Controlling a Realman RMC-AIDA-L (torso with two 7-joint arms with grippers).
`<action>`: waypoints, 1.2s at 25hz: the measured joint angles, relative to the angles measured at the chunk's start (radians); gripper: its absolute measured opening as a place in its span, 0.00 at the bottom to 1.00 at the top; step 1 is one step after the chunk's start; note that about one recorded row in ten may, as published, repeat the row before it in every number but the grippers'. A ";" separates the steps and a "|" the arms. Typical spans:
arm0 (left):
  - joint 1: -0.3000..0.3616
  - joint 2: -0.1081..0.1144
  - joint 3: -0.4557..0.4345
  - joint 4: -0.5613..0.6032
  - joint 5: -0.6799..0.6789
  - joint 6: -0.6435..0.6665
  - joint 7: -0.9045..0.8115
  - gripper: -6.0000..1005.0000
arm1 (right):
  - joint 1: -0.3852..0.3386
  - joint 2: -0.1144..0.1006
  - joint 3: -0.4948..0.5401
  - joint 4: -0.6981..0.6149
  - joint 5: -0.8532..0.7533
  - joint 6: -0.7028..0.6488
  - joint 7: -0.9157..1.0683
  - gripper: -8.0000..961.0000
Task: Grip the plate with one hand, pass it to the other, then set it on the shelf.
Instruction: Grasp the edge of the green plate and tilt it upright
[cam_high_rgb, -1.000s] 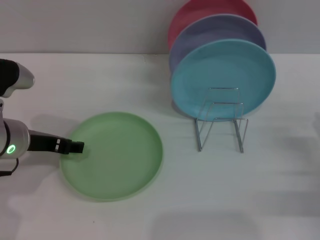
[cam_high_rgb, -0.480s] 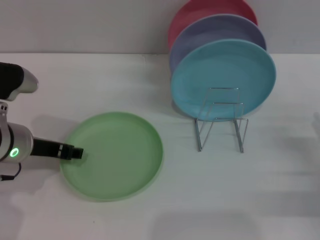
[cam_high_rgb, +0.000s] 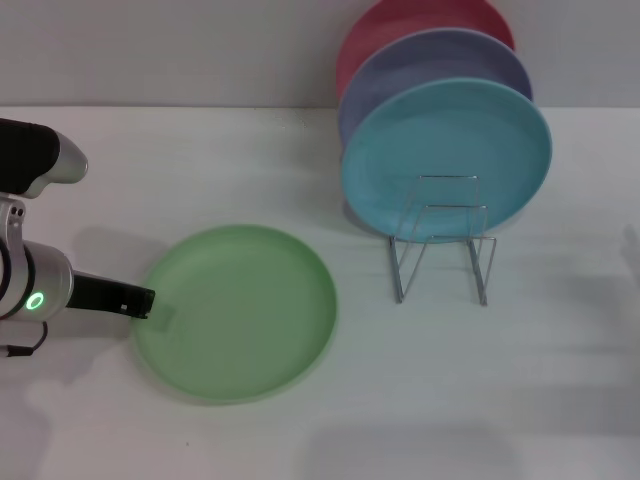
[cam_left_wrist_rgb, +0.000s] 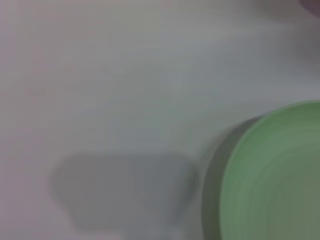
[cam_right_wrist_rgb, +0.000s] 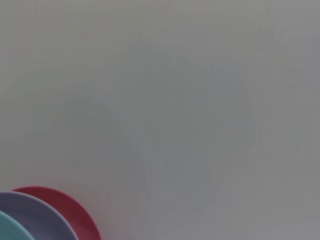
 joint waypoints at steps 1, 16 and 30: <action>0.000 0.000 0.000 0.000 0.001 0.000 0.000 0.30 | 0.000 0.000 0.000 0.000 -0.004 0.000 0.000 0.74; 0.011 0.002 0.001 -0.058 0.003 0.013 0.029 0.05 | -0.005 0.000 0.000 0.002 -0.040 0.036 0.000 0.73; 0.075 0.005 -0.034 -0.300 0.009 0.035 0.090 0.04 | -0.009 -0.013 -0.102 0.290 -0.088 0.268 0.155 0.71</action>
